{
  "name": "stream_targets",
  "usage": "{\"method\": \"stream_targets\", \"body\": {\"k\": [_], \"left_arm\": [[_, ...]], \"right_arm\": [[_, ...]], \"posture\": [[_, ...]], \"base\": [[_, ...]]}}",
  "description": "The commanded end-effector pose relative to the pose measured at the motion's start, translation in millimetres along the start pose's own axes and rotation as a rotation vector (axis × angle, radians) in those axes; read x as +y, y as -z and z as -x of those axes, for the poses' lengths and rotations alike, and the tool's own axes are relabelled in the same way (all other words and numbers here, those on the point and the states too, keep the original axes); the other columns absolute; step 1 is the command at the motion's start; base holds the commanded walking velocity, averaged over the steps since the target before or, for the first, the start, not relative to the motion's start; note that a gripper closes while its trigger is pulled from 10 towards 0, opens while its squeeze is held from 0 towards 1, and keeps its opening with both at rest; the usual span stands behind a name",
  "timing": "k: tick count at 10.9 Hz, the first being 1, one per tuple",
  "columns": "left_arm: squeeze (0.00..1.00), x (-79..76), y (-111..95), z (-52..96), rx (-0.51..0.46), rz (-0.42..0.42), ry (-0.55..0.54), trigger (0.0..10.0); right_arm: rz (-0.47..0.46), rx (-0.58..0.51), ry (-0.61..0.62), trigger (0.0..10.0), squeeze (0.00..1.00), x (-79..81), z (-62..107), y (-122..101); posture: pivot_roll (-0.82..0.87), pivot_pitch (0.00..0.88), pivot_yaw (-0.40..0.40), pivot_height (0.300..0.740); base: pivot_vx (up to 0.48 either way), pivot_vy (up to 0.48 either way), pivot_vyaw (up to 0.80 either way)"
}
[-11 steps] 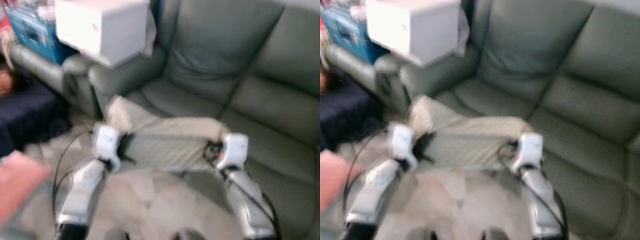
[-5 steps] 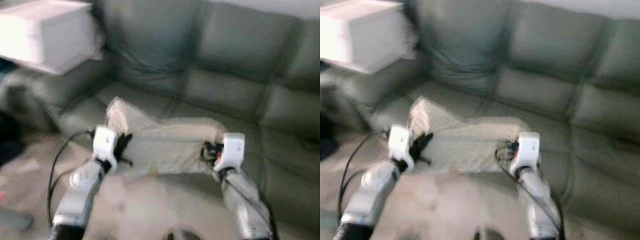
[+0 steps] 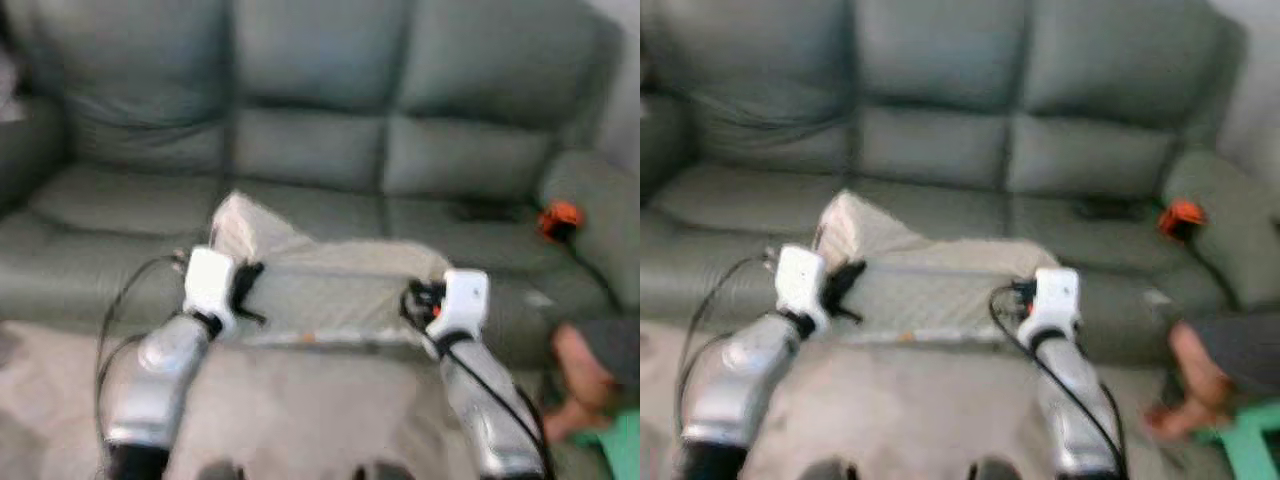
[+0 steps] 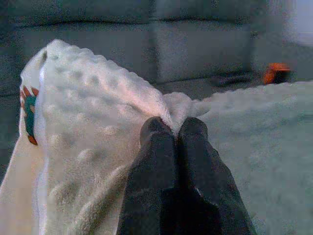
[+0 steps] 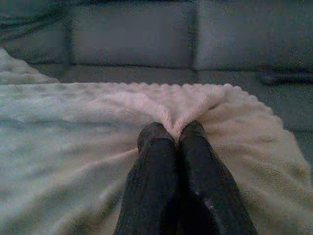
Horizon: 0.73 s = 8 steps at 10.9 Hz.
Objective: Move the pillow to the sofa
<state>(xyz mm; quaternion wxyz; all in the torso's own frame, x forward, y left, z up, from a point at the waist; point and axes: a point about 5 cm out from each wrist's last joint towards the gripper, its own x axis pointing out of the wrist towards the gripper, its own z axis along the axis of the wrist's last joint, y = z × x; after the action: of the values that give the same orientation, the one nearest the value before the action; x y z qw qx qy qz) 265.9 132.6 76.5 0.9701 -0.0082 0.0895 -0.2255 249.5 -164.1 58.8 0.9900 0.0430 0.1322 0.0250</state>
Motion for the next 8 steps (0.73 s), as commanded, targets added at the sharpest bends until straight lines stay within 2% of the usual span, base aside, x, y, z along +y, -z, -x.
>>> {"method": "stream_targets", "body": {"k": [1, 4, 8], "left_arm": [[0.00, 7.2, -6.8, 1.9, -0.026, -0.023, -0.018, 10.0], [0.00, 7.6, -8.8, 1.7, -0.043, -0.038, -0.010, 10.0], [0.00, 6.3, -9.9, 1.8, -0.055, -0.046, 0.006, 10.0]], "right_arm": [[-0.007, -0.034, 0.001, 10.0, 0.00, 0.0, -2.0, -7.8], [-0.005, -0.034, 0.000, 10.0, 0.00, 0.3, -2.4, -7.9], [-0.008, -0.027, 0.003, 10.0, 0.00, 0.4, -1.8, -5.8]], "posture": [[-0.03, 0.004, -0.054, 0.740], [-0.04, 0.006, -0.055, 0.740], [-0.04, 0.009, -0.050, 0.740]], "base": [[0.000, 0.000, 0.00], [0.000, 0.000, 0.00], [0.395, 0.000, 0.00]]}}
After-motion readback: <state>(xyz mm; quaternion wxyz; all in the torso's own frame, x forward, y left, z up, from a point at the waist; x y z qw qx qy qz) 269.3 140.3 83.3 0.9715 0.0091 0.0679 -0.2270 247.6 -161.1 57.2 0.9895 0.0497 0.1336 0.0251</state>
